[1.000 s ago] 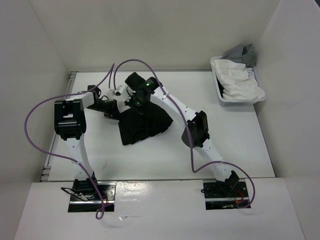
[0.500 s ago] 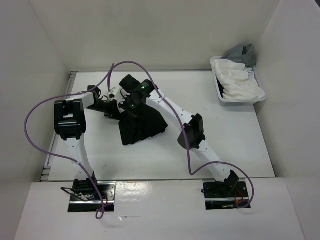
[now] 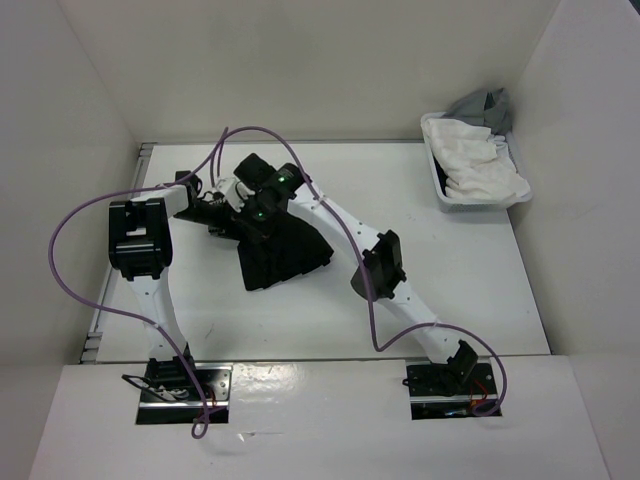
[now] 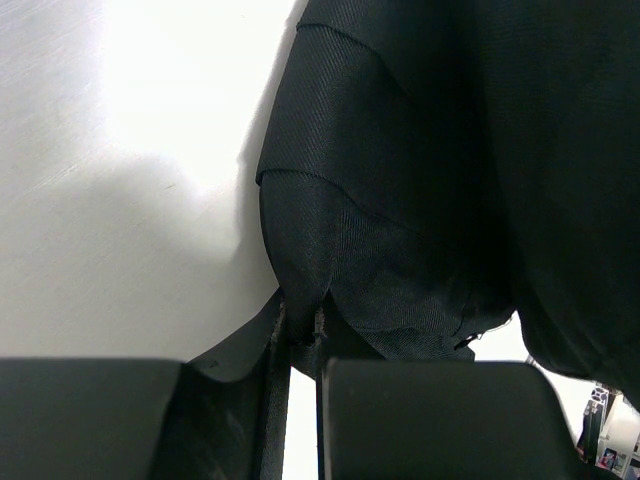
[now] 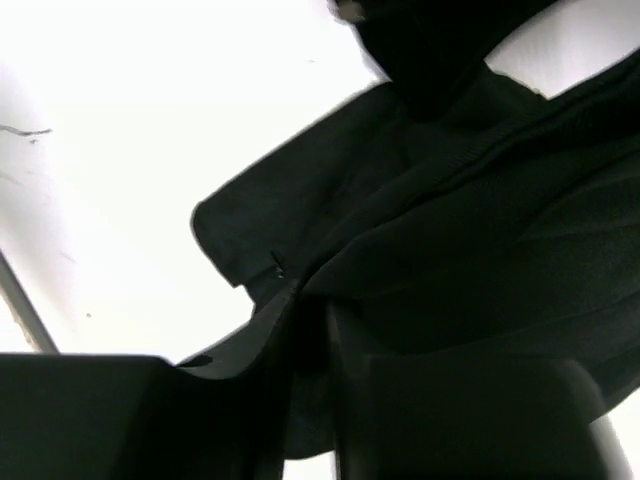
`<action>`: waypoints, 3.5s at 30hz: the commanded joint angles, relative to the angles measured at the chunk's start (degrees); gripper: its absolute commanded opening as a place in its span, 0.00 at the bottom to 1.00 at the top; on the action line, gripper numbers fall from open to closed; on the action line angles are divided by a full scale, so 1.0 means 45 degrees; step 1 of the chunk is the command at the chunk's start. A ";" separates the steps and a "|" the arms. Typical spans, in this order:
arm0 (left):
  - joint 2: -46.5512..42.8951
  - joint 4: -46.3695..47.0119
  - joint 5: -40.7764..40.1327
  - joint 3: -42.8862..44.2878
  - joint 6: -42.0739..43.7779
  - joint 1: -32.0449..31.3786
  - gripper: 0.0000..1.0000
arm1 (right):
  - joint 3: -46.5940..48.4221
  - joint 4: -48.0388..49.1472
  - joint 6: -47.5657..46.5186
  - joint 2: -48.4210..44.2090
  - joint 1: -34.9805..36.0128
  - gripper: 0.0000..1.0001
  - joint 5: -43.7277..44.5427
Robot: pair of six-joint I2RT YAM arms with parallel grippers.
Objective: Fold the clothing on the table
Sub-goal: Fold the skirt
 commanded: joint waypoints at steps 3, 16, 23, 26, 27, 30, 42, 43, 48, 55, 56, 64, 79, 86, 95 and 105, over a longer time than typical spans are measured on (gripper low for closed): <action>0.0172 0.0097 0.0242 -0.0154 0.0059 -0.0048 0.00 | 0.1104 0.0062 0.0241 -0.0252 0.0539 0.34 -0.1212; 0.0172 -0.0156 0.0242 -0.0154 0.0176 -0.0048 0.10 | 0.1244 -0.0934 -0.1204 -0.2419 0.0677 0.95 -0.2055; -0.0607 -0.0899 -0.0479 -0.0427 0.1093 0.0438 0.55 | -0.0825 -0.0934 -0.1341 -0.3924 -0.0628 0.96 -0.1213; -0.0978 -0.1445 -0.0910 -0.0818 0.1698 0.1102 0.64 | -0.1490 -0.0818 -0.1341 -0.4588 -0.1041 0.97 -0.1058; -0.1154 -0.1581 -0.1084 -0.0972 0.1874 0.1278 0.67 | -0.1685 -0.0817 -0.1476 -0.4764 -0.1158 0.97 -0.1057; -0.1584 -0.2030 -0.1593 -0.1304 0.2401 0.2311 0.75 | -0.2467 -0.0545 -0.1478 -0.5350 -0.1412 0.97 -0.0803; -0.4143 -0.4935 0.0648 0.1131 0.3378 0.3450 0.79 | -0.9019 0.1759 -0.1478 -0.8571 -0.3247 0.98 0.0426; -0.4144 -0.5329 0.1058 0.1580 0.3495 0.2906 0.79 | -0.9592 0.2225 -0.1478 -0.8883 -0.3848 0.98 0.0428; -0.4144 -0.7165 0.2876 0.3730 0.4062 0.1029 0.80 | -1.3143 0.3244 -0.1478 -1.1068 -0.6077 0.98 0.0312; -0.3287 -0.7911 0.3289 0.4399 0.4901 -0.0867 0.80 | -1.5475 0.3656 -0.1360 -1.2907 -0.8365 0.98 0.0193; -0.3149 -0.8143 0.3289 0.4281 0.5154 -0.0869 0.80 | -1.5747 0.3656 -0.1225 -1.2910 -0.8598 0.98 0.0193; -0.1218 -0.8575 0.3563 0.2993 0.6873 -0.1162 0.80 | -1.6297 0.3773 -0.1106 -1.3242 -0.9478 0.98 -0.0372; 0.2376 -0.8575 0.3426 0.3108 0.8438 -0.0361 0.79 | -1.6941 0.3656 -0.1106 -1.3008 -0.9479 0.98 -0.0373; 0.2987 -0.8575 0.3309 0.3499 0.8555 -0.0107 0.78 | -1.7059 0.3773 -0.1106 -1.3125 -0.9479 0.98 -0.0373; -0.2026 -0.8575 0.3076 0.5212 0.5082 -0.0595 0.82 | -1.6689 0.3540 -0.1243 -1.3807 -0.9479 0.98 -0.1231; -0.6485 -0.8458 0.1259 0.5475 0.2852 0.0554 0.97 | -1.6258 0.3148 -0.1632 -1.3808 -0.9479 0.98 -0.3555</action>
